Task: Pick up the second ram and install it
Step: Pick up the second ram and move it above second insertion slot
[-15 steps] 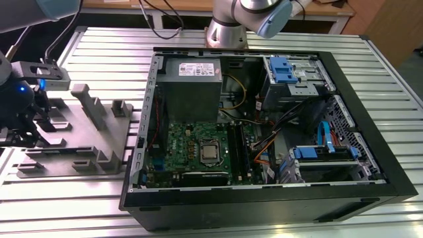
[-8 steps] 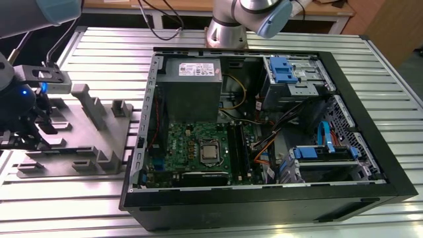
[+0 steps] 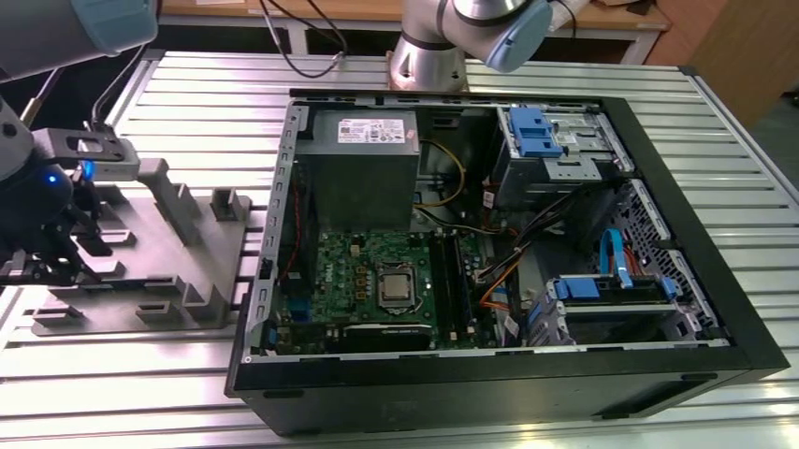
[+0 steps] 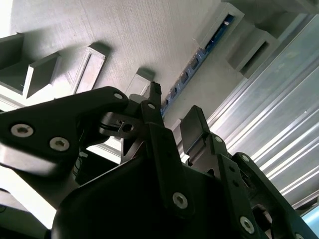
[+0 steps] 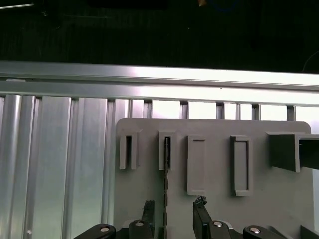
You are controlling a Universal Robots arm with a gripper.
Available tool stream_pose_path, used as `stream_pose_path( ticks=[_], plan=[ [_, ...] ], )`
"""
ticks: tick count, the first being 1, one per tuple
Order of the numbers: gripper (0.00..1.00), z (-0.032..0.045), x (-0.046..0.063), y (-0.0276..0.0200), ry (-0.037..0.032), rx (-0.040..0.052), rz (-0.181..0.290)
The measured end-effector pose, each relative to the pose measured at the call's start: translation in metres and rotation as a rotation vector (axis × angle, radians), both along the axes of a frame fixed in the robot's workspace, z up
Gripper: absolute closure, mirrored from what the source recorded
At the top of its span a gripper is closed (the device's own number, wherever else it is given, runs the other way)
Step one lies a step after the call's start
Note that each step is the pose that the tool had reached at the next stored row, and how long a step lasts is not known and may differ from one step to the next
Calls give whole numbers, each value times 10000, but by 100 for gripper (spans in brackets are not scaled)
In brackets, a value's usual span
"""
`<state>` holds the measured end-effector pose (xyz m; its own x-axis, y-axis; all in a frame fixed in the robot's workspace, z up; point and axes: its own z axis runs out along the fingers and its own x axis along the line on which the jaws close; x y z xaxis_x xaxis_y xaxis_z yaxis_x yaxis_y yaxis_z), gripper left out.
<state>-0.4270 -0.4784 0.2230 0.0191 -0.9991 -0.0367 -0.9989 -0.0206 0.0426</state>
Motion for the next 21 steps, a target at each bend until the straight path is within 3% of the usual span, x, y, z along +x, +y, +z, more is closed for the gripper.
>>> stream_pose_path(
  ticks=[21],
  plan=[
    [59, -186, 8, -1, 1, -2, 286]
  ],
)
